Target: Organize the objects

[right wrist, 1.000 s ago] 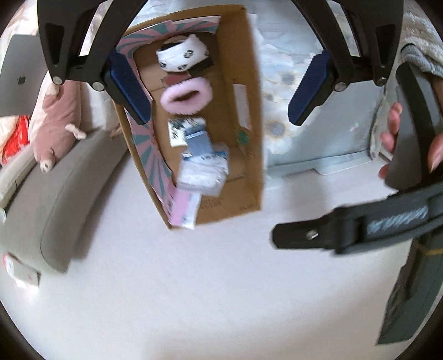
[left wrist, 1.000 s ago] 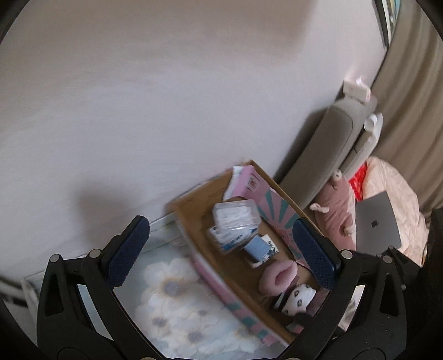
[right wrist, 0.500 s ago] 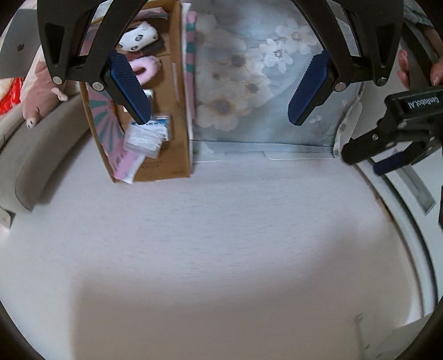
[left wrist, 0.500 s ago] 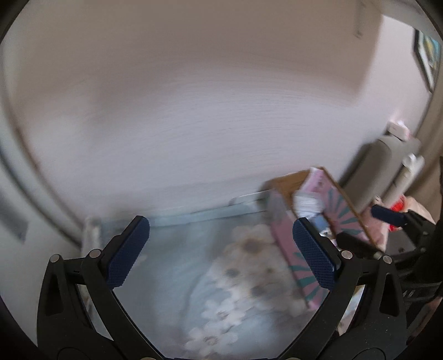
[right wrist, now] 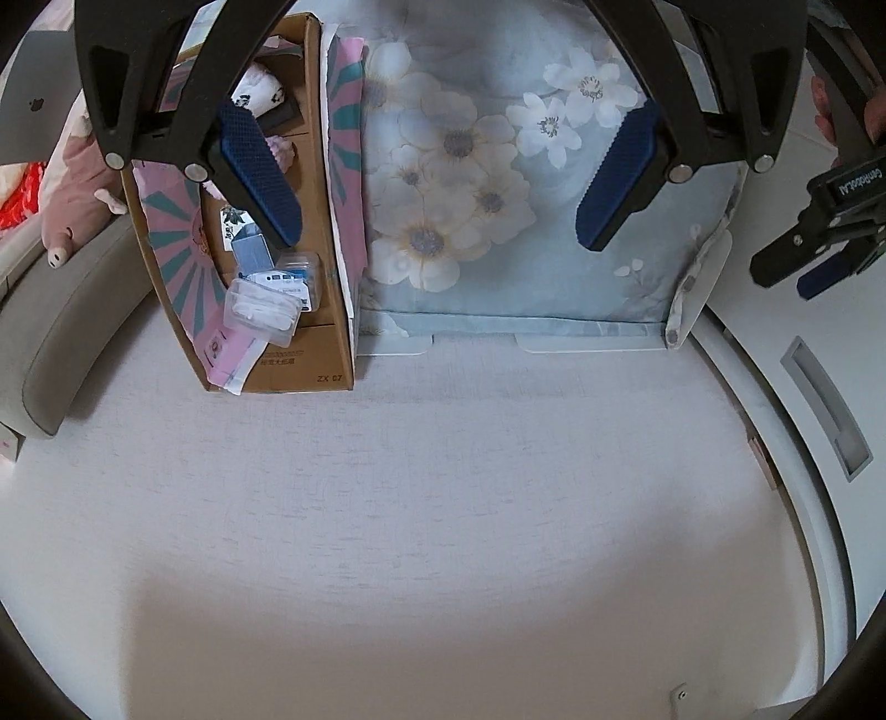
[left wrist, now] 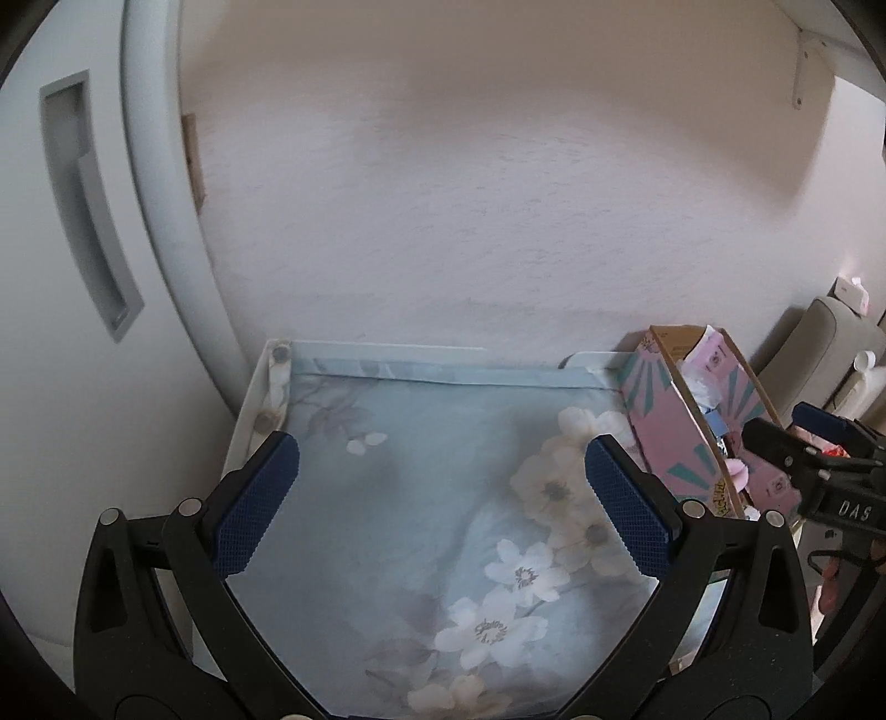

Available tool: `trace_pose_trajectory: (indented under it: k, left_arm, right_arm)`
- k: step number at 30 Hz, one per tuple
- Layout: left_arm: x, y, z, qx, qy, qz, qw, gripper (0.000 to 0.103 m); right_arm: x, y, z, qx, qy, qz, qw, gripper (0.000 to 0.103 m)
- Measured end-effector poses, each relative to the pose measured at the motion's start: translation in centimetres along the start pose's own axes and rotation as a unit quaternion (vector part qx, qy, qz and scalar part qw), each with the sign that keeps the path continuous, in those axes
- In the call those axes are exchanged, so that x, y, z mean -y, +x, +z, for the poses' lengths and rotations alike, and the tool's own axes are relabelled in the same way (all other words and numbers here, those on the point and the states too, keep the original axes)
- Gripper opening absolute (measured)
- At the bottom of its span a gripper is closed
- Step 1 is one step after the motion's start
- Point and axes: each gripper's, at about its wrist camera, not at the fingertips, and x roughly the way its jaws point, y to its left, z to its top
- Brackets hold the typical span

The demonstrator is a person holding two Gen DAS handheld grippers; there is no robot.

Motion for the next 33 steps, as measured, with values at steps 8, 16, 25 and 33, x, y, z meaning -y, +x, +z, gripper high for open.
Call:
trace_pose_trajectory:
  k: [8,16,25,33]
  left_arm:
    - [0.1,-0.2,-0.3,-0.001,-0.009,-0.013,0.9999,0.103]
    - [0.9,-0.2,-0.3,-0.005,-0.002,-0.014,0.9999,0.103]
    - [1.1,-0.2,-0.5,-0.007,0.002,-0.012,0.9999,0.103]
    - [1.0,-0.3,-0.7,-0.006,0.001,-0.011,0.9999,0.103]
  right_arm:
    - [0.0,-0.2,0.0,0.0,-0.003,-0.015,1.0,0.099]
    - [0.1,-0.5,0.1,0.001,-0.006,-0.023,1.0,0.099]
    - [-0.2,-0.6,0.2,0.0,-0.012,-0.023,1.0,0.099]
    - [-0.4,-0.5,0.1,-0.001,-0.011,-0.022,1.0,0.099]
